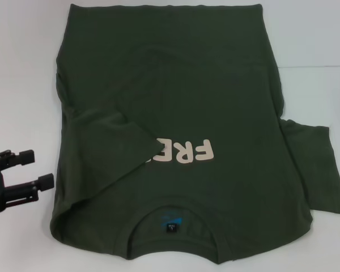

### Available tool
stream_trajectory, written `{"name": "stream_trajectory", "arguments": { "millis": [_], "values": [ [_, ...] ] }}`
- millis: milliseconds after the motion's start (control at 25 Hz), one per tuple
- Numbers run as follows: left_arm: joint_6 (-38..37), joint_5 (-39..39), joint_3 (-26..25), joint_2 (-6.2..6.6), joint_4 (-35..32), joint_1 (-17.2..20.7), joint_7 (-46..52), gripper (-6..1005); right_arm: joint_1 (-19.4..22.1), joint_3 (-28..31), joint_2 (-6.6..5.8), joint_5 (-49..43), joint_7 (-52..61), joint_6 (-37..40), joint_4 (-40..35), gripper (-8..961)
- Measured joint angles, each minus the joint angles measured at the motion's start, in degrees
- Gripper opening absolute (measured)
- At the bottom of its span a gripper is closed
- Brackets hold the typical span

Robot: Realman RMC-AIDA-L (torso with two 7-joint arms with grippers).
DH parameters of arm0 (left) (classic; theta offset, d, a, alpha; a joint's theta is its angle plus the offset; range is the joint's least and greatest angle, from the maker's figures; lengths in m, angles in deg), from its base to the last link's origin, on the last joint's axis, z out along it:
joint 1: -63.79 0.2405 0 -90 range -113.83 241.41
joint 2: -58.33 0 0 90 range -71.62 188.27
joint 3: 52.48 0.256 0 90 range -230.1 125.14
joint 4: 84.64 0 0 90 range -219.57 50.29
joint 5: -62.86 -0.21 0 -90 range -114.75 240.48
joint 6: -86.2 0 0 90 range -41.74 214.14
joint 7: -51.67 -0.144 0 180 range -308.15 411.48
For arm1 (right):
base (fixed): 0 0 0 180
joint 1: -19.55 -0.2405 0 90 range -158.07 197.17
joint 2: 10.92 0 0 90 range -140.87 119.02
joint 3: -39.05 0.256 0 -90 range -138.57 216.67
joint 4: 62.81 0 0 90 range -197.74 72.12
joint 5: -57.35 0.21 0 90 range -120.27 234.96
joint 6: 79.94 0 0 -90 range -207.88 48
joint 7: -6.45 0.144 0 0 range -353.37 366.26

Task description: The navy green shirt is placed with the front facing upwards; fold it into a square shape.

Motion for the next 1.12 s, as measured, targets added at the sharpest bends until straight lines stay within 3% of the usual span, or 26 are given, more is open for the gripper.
{"name": "stream_trajectory", "arguments": {
  "millis": [200, 520, 1120],
  "values": [
    [-0.7, 2.6, -2.5, -1.27, 0.4, 1.6, -6.3, 836, -0.1, -0.8, 0.11, -1.9, 0.6, -4.9, 3.9, 884],
    [-1.4, 3.1, -2.1, -1.19, 1.7, 2.4, -8.7, 834, -1.0, -1.0, 0.10, -1.7, -0.1, -11.2, 12.6, 883],
    [-1.5, 2.9, -0.3, -1.30, 2.8, 2.3, -9.2, 833, -1.5, -1.5, 0.75, -1.7, -0.8, -13.7, 17.1, 884]
  ]
}}
